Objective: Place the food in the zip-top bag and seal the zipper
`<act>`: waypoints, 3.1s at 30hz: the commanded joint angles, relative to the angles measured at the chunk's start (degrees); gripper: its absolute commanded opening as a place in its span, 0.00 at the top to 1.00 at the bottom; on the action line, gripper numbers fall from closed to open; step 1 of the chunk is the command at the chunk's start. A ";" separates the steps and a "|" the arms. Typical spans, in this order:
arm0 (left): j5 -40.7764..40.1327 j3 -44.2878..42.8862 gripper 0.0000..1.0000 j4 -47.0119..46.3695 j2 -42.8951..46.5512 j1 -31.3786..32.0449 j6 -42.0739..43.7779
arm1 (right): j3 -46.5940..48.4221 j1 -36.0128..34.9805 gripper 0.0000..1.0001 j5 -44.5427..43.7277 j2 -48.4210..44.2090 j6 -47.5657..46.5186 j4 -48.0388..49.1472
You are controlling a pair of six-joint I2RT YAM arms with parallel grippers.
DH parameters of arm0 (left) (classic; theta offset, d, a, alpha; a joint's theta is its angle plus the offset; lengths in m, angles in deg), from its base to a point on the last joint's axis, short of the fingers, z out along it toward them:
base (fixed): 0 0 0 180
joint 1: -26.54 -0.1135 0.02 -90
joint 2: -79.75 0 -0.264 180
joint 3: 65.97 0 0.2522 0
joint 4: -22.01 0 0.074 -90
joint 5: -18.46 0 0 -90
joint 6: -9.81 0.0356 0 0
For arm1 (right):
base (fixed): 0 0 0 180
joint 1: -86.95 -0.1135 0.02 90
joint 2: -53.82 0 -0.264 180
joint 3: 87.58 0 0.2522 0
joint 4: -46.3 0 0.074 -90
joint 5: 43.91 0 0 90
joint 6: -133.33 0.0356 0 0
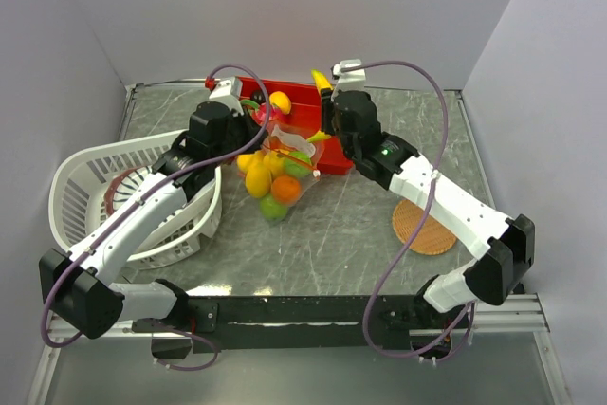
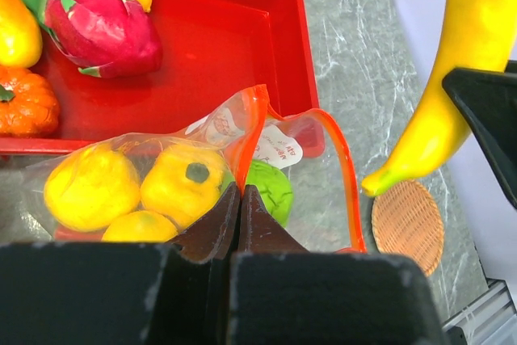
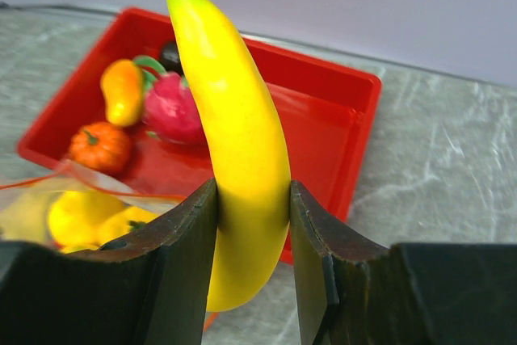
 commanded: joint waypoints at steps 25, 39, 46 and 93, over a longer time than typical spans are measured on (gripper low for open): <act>-1.14 -5.91 0.99 -1.36 -3.77 -0.90 -3.12 | -19.53 -10.05 0.94 -2.54 -3.39 -11.67 28.97; -3.61 -1.96 0.99 -7.94 -2.64 -2.31 -5.94 | -16.64 -10.93 0.92 3.87 -0.23 -11.67 22.83; -4.57 1.65 0.99 -13.92 0.09 -2.31 -6.73 | -13.30 -10.93 0.91 7.47 2.14 -10.88 16.76; -0.35 6.57 0.99 -19.29 0.09 -2.40 -7.52 | -9.69 7.00 0.45 49.74 -4.80 17.76 -10.23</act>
